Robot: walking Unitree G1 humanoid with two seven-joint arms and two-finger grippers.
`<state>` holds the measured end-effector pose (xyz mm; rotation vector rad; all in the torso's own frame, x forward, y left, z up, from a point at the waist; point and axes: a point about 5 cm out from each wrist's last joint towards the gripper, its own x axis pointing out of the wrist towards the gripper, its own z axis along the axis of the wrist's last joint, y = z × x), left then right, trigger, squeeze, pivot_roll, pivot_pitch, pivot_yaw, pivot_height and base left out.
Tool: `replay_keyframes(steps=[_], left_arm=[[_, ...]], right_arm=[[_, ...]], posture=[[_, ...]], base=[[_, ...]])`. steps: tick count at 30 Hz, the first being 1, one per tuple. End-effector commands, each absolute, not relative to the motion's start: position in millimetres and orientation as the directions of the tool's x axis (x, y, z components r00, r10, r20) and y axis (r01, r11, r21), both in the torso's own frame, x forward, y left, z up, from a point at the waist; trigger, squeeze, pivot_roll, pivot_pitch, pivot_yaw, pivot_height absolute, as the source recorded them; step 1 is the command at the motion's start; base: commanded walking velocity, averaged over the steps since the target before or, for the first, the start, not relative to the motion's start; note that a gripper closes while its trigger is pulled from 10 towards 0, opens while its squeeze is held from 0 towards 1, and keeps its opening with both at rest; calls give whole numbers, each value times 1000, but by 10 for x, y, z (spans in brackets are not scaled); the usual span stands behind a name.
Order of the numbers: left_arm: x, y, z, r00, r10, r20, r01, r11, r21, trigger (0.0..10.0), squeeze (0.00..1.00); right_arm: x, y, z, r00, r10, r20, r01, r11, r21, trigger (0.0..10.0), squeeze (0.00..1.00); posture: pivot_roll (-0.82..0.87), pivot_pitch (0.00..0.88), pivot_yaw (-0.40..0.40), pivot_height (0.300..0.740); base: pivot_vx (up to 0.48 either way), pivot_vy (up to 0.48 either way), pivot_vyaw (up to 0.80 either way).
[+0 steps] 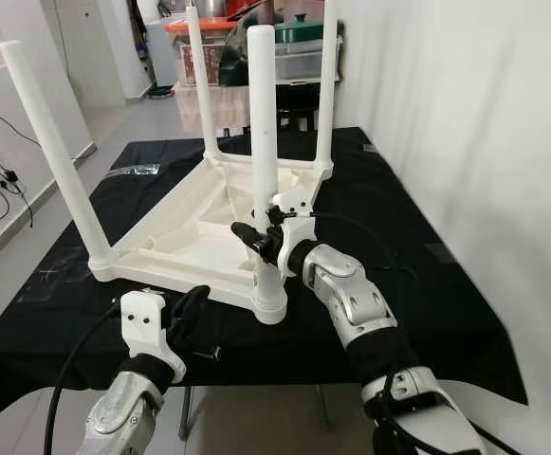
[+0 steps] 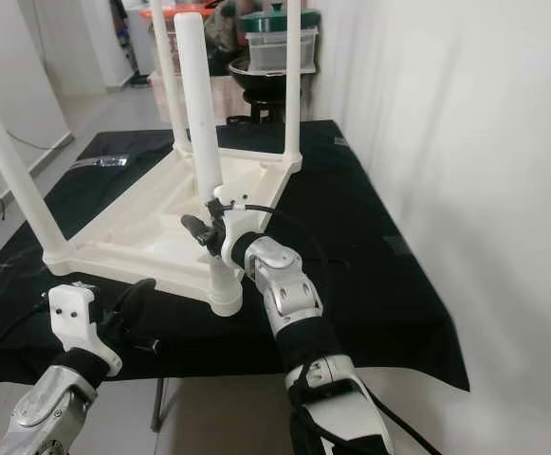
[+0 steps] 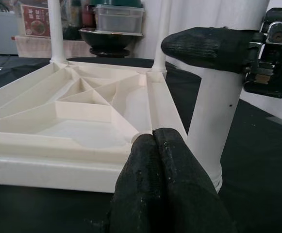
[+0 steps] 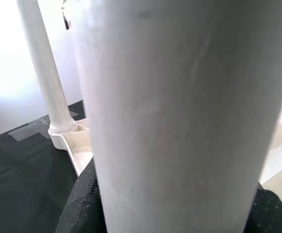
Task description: Building children table
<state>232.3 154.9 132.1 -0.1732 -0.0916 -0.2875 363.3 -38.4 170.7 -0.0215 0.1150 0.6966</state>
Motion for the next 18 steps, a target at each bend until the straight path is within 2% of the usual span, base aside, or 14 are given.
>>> replay_keyframes(steps=[1,2,3,4,6,8,9,10,11,12,13,14,15,18], left_arm=[[2341,1559,1307,958,-266,108,281,946,-161,10000,0],[2341,1557,1306,957,-270,107,285,945,-162,10000,0],[2342,1556,1306,956,-272,107,287,944,-162,10000,0],[2342,1555,1306,955,-275,106,290,943,-163,10000,0],[2342,1555,1307,955,-277,106,291,943,-163,10000,0],[2340,1551,1309,954,-279,105,293,942,-163,10000,0],[2340,1551,1309,954,-279,105,293,942,-163,10000,0],[2339,1549,1310,954,-279,105,294,942,-163,10000,0],[2338,1547,1311,955,-279,106,293,942,-163,10000,0],[2337,1546,1312,955,-278,106,293,942,-163,10000,0],[2335,1544,1312,955,-277,107,292,943,-163,10000,0],[2334,1543,1312,955,-276,107,291,943,-163,10000,0],[2334,1543,1312,955,-276,107,291,943,-163,10000,0],[2322,1539,1313,956,-274,107,289,943,-163,10000,0]], right_arm=[[3566,-422,1377,742,622,-249,-626,776,76,10000,0],[3560,-403,1409,728,642,-241,-643,761,85,10000,220],[3553,-391,1431,718,654,-236,-654,751,93,10000,220],[3552,-358,1479,676,704,-218,-699,706,112,10000,1000],[3552,-337,1512,643,738,-204,-731,671,124,10000,1000],[3549,-308,1701,526,841,-125,-837,538,99,10000,1000],[3549,-308,1701,526,841,-125,-837,538,99,10000,1000],[3547,-307,1769,479,872,-101,-871,486,74,10000,1000],[3556,-319,1858,391,917,-82,-918,395,33,10000,627],[3563,-331,1907,336,939,-78,-941,337,7,10000,627],[3571,-348,1950,265,961,-81,-964,264,-13,10000,0],[3575,-362,1976,218,972,-86,-976,217,-24,10000,0],[3575,-362,1976,218,972,-86,-976,217,-24,10000,0],[3597,-403,2012,94,985,-147,-995,90,-32,10000,0]], posture=[[-53,0,21,740],[-53,0,21,740],[-53,0,21,740],[-52,0,25,740],[-52,0,25,740],[-49,0,24,740],[-49,0,24,740],[-49,0,24,740],[-44,0,19,740],[-44,0,19,740],[-40,0,16,740],[-40,0,16,740],[-40,0,16,740],[-24,0,9,740]], base=[[0,0,0],[0,0,0],[0,0,0],[0,0,0],[0,0,0],[0,0,0],[0,0,0],[0,0,0],[0,0,0],[0,0,0],[0,0,0],[0,0,0],[0,0,0],[0,0,0]])
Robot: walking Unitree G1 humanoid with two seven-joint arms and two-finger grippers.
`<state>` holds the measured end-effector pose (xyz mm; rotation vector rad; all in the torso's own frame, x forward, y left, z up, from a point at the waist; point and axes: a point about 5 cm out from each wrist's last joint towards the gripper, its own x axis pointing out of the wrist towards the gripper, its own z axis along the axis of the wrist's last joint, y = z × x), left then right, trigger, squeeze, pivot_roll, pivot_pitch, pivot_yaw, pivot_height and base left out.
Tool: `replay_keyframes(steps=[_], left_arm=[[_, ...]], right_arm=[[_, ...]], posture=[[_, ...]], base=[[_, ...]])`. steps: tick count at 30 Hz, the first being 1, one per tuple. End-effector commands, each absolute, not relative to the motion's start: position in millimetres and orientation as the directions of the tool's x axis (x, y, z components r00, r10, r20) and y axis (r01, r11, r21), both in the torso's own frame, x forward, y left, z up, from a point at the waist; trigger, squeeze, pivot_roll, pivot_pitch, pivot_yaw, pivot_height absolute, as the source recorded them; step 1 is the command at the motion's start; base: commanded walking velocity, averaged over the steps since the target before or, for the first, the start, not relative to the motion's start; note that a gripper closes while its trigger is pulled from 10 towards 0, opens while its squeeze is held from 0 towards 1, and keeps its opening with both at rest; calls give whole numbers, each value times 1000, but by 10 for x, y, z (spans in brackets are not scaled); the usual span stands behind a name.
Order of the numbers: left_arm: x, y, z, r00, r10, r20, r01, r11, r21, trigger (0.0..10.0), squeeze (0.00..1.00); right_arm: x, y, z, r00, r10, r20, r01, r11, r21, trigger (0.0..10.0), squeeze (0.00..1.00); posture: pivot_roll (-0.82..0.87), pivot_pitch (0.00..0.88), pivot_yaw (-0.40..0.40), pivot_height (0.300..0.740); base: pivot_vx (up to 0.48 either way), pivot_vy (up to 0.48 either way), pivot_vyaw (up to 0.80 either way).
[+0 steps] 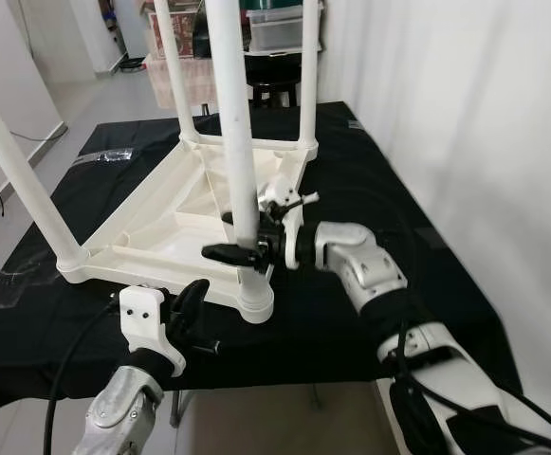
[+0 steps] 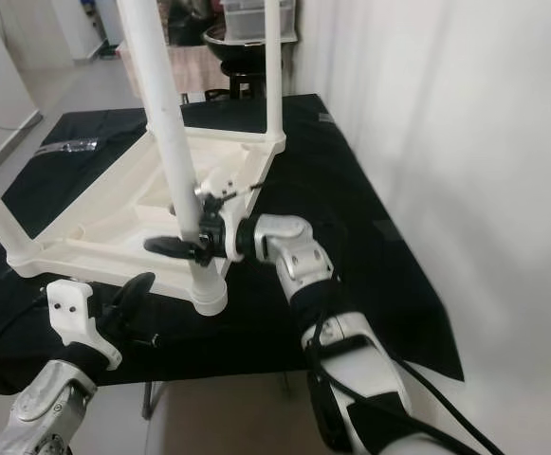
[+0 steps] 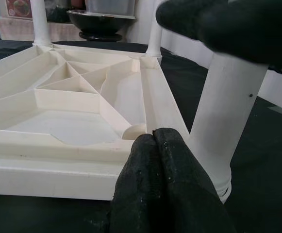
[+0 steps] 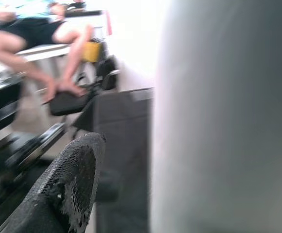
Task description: Building children table
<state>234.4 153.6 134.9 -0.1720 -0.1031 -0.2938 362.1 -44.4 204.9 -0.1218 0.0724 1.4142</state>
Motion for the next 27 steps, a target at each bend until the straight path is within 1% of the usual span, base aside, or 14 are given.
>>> replay_keyframes(steps=[1,4,5,6,7,14,15,18,20,22,23,24,25,27], left_arm=[[2317,1537,1313,956,-274,107,289,943,-163,10000,0],[2311,1534,1315,956,-273,106,288,944,-163,10000,0],[2308,1533,1315,956,-273,106,288,944,-163,10000,0],[2306,1532,1316,956,-273,106,288,944,-163,10000,0],[2303,1531,1316,956,-273,106,287,944,-163,10000,0],[2299,1527,1316,956,-272,106,287,944,-163,10000,0],[2297,1524,1317,956,-273,106,287,944,-164,10000,0],[2296,1524,1319,956,-273,106,288,943,-165,10000,0],[2288,1531,1316,956,-272,106,287,944,-165,10000,0],[2274,1547,1310,957,-272,102,286,944,-162,10000,0],[2272,1560,1316,957,-273,100,286,945,-161,10000,0],[2272,1560,1316,957,-273,100,286,945,-161,10000,0],[2270,1572,1318,957,-273,99,286,945,-160,10000,0],[2279,1591,1301,957,-273,94,285,945,-158,10000,0]], right_arm=[[3611,-412,2022,75,984,-159,-997,72,-24,10000,0],[3643,-415,2042,81,984,-159,-997,80,-11,10000,0],[3654,-415,2048,83,985,-152,-996,84,1,5294,0],[3662,-414,2053,85,985,-147,-996,87,9,5294,0],[3667,-418,2051,81,986,-145,-996,84,19,0,0],[3679,-462,1984,97,983,-155,-995,101,20,0,0],[3696,-536,1863,179,967,-181,-983,184,10,0,0],[3705,-571,1807,225,954,-196,-973,230,4,0,0],[3721,-659,1644,338,904,-261,-937,350,2,0,0],[3763,-757,1362,677,659,-329,-679,731,66,0,0],[3623,-751,1254,751,567,-337,-583,810,65,0,0],[3623,-751,1254,751,567,-337,-583,810,65,0,0],[3501,-777,1208,797,503,-335,-514,856,63,0,0],[3325,-745,1161,789,520,-328,-540,841,35,0,0]], posture=[[-22,0,8,740],[-15,0,6,740],[-11,0,4,740],[-10,0,4,740],[-10,0,4,740],[-11,0,3,740],[-19,0,7,740],[-20,0,7,740],[-24,3,3,740],[-22,8,-13,740],[-22,31,-4,740],[-22,31,-4,740],[-25,34,3,740],[-47,6,24,740]], base=[[0,0,0],[0,0,0],[0,0,0],[0,0,0],[0,0,0],[0,0,0],[0,0,0],[0,0,0],[0,0,0],[0,0,0],[0,0,0],[0,0,0],[0,0,0],[0,0,0]])
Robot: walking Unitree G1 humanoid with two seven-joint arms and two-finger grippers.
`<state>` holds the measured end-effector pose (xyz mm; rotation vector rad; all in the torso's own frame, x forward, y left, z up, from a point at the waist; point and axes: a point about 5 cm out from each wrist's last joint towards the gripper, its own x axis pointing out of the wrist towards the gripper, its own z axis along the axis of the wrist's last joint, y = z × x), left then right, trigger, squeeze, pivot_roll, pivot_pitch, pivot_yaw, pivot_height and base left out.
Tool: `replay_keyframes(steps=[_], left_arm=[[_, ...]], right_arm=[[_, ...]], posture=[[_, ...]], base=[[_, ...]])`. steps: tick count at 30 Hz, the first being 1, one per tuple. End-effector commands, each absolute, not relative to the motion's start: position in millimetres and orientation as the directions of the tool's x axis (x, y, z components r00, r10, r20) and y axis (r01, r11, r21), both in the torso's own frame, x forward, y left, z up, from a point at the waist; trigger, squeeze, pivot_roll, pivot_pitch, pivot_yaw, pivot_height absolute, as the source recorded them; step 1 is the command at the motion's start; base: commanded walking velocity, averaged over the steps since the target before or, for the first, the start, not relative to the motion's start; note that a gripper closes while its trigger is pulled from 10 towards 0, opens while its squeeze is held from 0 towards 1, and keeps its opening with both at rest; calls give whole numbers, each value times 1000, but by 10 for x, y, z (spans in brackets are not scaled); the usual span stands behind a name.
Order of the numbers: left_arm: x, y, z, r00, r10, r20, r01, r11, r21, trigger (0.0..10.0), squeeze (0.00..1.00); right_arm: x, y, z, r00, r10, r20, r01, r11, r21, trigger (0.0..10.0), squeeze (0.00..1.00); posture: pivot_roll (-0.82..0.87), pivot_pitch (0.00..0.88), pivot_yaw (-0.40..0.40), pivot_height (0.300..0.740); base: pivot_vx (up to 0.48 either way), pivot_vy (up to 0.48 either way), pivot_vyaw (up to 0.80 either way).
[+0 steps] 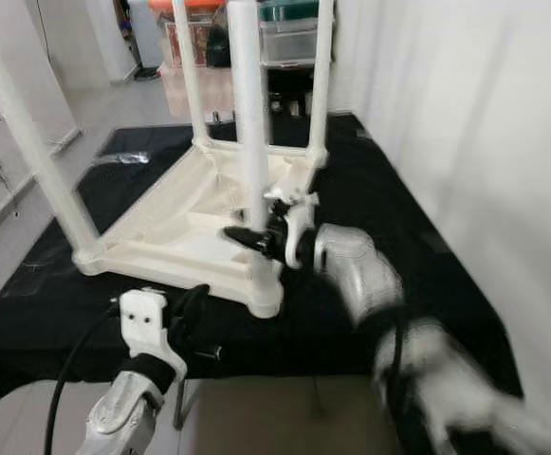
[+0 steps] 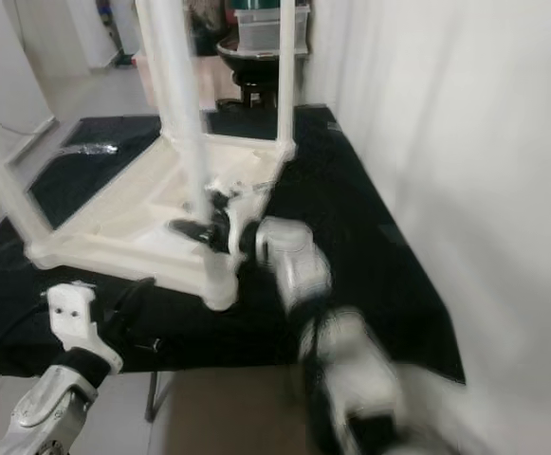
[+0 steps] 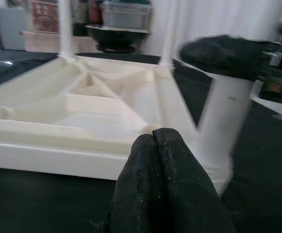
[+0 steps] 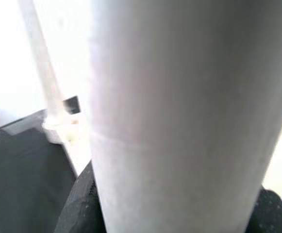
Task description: Building children table
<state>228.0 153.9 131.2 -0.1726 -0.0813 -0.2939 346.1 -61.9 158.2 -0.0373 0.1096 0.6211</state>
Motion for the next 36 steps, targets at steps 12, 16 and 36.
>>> replay_keyframes(steps=[12,16,36], left_arm=[[2291,1614,1282,961,-263,86,273,950,-152,10000,0],[2302,1610,1288,959,-271,85,282,947,-155,10000,0],[2310,1581,1298,958,-270,92,282,946,-158,10000,0]], right_arm=[[3499,-585,1353,764,584,-274,-590,804,68,10000,1000],[3505,-428,1700,626,769,-130,-765,638,91,10000,1000],[3665,-554,1820,179,963,-201,-979,196,64,0,0]], posture=[[-21,0,23,740],[-26,0,32,740],[-11,0,22,740]], base=[[0,0,0],[0,0,0],[0,0,0]])
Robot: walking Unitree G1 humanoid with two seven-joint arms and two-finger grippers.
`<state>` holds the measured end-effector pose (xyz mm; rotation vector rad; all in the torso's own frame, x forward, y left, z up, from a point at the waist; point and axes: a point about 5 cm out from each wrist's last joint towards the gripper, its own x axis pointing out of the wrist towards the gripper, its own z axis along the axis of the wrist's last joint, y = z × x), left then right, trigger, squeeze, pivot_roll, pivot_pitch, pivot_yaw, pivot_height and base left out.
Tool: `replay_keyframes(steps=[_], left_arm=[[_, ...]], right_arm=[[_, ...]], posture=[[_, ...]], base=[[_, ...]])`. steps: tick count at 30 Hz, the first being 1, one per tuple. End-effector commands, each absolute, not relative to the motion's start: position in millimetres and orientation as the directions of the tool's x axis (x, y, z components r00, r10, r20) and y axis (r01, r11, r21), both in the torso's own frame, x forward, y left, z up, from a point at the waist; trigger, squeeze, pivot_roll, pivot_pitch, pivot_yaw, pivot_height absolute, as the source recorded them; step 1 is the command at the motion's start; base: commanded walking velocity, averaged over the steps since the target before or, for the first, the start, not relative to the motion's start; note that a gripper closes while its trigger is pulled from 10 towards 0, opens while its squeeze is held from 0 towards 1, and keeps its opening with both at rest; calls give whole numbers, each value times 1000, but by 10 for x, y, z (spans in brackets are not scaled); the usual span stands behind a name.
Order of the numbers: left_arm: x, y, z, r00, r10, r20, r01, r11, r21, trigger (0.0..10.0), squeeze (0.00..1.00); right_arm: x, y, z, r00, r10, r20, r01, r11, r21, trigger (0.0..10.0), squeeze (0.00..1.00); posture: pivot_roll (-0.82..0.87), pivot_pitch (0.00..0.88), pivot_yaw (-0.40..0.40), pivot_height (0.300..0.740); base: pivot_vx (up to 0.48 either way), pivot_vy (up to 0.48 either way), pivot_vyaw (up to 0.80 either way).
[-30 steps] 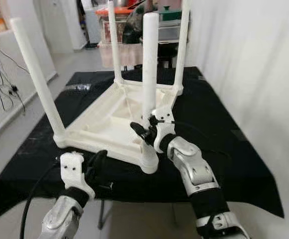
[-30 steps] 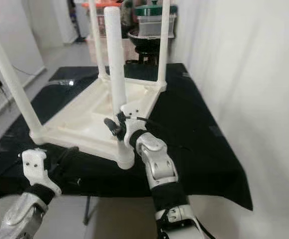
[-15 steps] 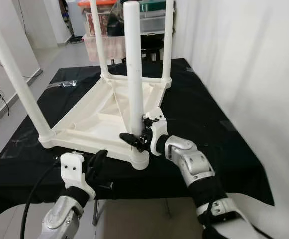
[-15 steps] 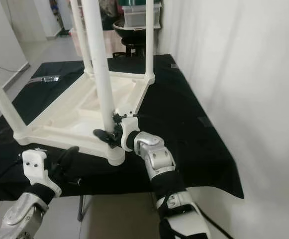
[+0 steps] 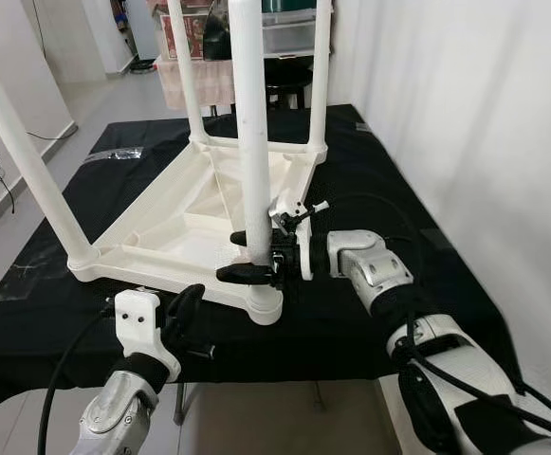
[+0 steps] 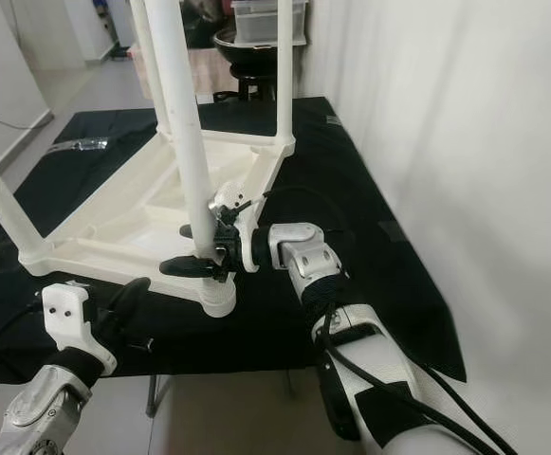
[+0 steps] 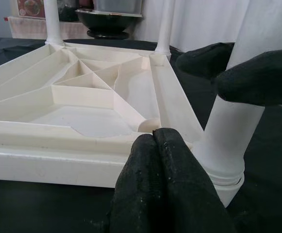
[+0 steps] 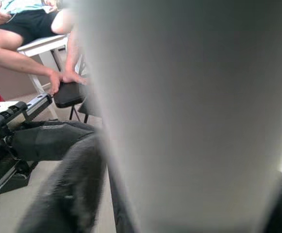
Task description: Building children table
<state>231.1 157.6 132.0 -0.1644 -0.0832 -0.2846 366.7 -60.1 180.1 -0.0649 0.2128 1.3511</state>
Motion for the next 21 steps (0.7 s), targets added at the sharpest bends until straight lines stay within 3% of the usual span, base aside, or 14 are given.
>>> replay_keyframes(steps=[1,4,6,7,8,9,10,12,15,17,21], left_arm=[[2308,1577,1299,959,-269,93,281,946,-158,10000,0],[2304,1570,1304,959,-268,95,280,947,-159,10000,0],[2300,1568,1308,959,-268,97,280,946,-160,10000,0],[2297,1569,1310,958,-268,98,281,946,-160,10000,0],[2292,1573,1307,959,-268,97,281,946,-160,10000,0],[2292,1573,1307,959,-268,97,281,946,-160,10000,0],[2289,1579,1303,959,-268,97,280,947,-159,10000,0],[2296,1593,1340,959,-266,101,280,947,-158,10000,0],[2290,1605,1319,959,-267,96,280,947,-156,10000,0],[2306,1601,1313,956,-279,90,290,943,-160,10000,0],[2315,1594,1317,953,-288,91,299,940,-162,10000,0]], right_arm=[[3677,-568,1818,184,963,-198,-977,200,67,0,0],[3689,-603,1801,200,959,-201,-974,216,62,0,0],[3702,-634,1756,259,943,-209,-961,274,45,0,0],[3707,-646,1688,323,916,-236,-939,341,40,0,0],[3729,-645,1592,454,852,-261,-876,481,44,0,0],[3729,-645,1592,454,852,-261,-876,481,44,0,0],[3804,-672,1516,711,660,-242,-669,741,55,0,0],[3441,-448,1284,721,643,-260,-638,762,116,0,0],[3310,-382,1240,714,652,-256,-658,750,76,0,0],[3524,-531,1298,771,585,-254,-588,806,69,0,0],[3592,-535,1309,756,596,-270,-599,797,80,0,0]], posture=[[-10,0,18,740],[-14,0,18,740],[-18,0,15,740],[-20,1,9,740],[-22,2,4,740],[-22,2,4,740],[-27,0,1,740],[-25,24,14,740],[-54,30,49,740],[-42,11,39,740],[-50,6,33,740]], base=[[0,0,0],[0,0,0],[0,0,0],[0,0,0],[0,0,0],[0,0,0],[0,0,0],[0,0,0],[0,0,0],[0,0,0],[0,0,0]])
